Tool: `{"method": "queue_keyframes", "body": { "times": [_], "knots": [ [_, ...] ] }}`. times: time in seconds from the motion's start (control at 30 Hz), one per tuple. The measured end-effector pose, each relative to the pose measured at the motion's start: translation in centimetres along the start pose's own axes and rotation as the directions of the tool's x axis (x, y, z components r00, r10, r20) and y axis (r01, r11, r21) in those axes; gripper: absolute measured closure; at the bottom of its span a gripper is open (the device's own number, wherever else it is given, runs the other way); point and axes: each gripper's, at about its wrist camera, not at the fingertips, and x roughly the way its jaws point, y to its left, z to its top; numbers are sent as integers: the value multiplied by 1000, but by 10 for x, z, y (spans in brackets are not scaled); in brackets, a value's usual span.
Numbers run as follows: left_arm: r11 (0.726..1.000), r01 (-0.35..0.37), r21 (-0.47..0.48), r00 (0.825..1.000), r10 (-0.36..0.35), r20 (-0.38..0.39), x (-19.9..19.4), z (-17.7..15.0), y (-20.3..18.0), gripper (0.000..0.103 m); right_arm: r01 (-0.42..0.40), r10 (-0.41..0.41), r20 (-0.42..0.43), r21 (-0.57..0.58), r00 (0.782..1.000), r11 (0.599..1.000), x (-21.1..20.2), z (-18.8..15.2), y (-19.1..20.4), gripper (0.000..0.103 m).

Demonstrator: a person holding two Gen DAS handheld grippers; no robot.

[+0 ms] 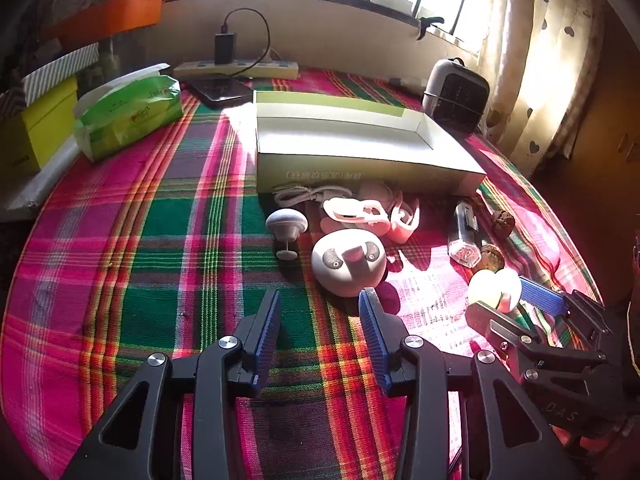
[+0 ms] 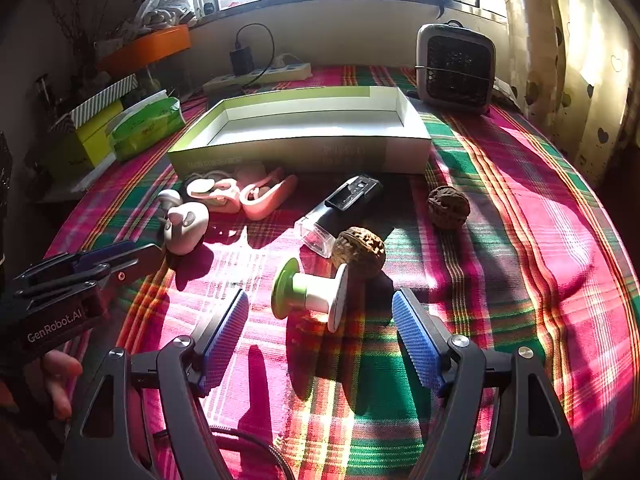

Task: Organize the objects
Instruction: 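Grasp the white round dome object with the left tool while the right tool grasps the green-capped white spool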

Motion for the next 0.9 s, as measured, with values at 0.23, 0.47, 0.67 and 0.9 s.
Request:
{"method": "queue_keyframes", "body": {
  "times": [0.23,0.47,0.67,0.9],
  "knots": [
    [1000,18,-1,1000,-18,-18,11,13,-3,64,12,-12,-16,24,1000,1000,7,5,-4,30],
    [1000,11,7,999,-11,-44,23,21,-7,63,27,-27,-13,25,1000,999,8,8,-9,41],
    [1000,7,13,999,-7,-54,30,25,-11,63,28,-28,-8,7,1000,1000,8,8,-7,51],
    [1000,0,-8,997,-1,-75,36,31,-11,63,2,-2,-3,29,1000,1000,9,10,-11,51]
  ]
}}
